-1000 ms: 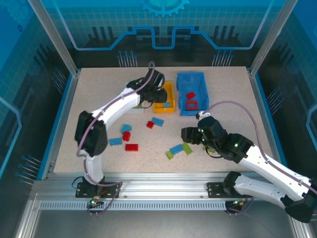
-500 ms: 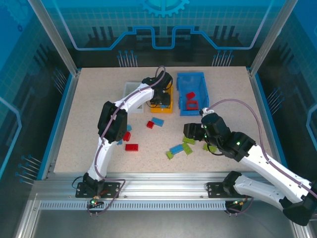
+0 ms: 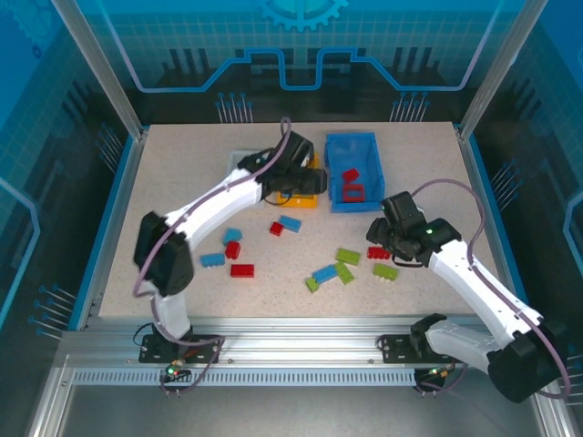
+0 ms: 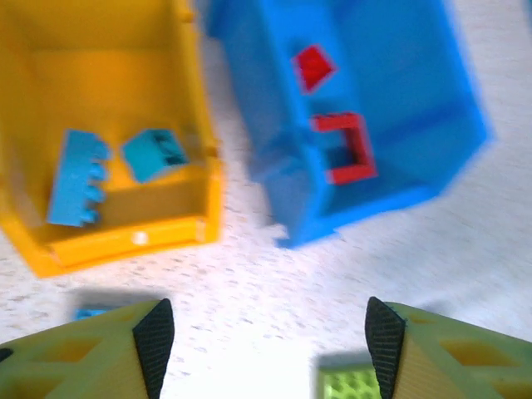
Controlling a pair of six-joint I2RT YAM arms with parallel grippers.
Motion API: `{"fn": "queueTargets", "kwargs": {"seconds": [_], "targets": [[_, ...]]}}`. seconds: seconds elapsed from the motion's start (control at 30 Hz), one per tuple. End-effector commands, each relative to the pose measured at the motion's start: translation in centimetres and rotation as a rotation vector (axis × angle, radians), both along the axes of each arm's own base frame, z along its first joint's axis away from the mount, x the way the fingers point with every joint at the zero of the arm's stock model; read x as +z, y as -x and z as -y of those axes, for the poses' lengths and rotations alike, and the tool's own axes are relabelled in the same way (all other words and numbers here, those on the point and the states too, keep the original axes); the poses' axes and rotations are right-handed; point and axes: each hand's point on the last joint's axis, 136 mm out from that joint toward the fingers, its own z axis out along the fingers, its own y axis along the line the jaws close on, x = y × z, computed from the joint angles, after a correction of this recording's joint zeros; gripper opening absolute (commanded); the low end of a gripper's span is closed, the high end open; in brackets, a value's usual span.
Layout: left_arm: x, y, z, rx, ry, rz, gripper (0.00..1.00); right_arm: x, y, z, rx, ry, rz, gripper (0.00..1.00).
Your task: Sort the legos into containers by color
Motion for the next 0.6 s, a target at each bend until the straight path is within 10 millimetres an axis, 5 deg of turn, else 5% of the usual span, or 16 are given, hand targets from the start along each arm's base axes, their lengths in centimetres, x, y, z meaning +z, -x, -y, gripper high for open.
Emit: {"fn": "queueTargets", "kwargs": {"seconds": [0.0, 0.23, 0.57], "targets": [[2.8, 4.3, 3.1, -0.112, 0.154, 0.101, 0.7, -2.7, 0.9, 1.0, -0.2, -0.085, -0.096, 0.64], [3.1, 11.6, 3.8, -0.209, 0.281, 0.133, 0.72, -7.0, 0.3, 1.4, -0.41, -0.261, -0.185, 0.66], [1.6, 14.0, 3.5, -0.229, 0.27, 0.111, 0.71, -8.6, -2.1, 1.6, -0.436, -0.273, -0.189, 0.62]]}}
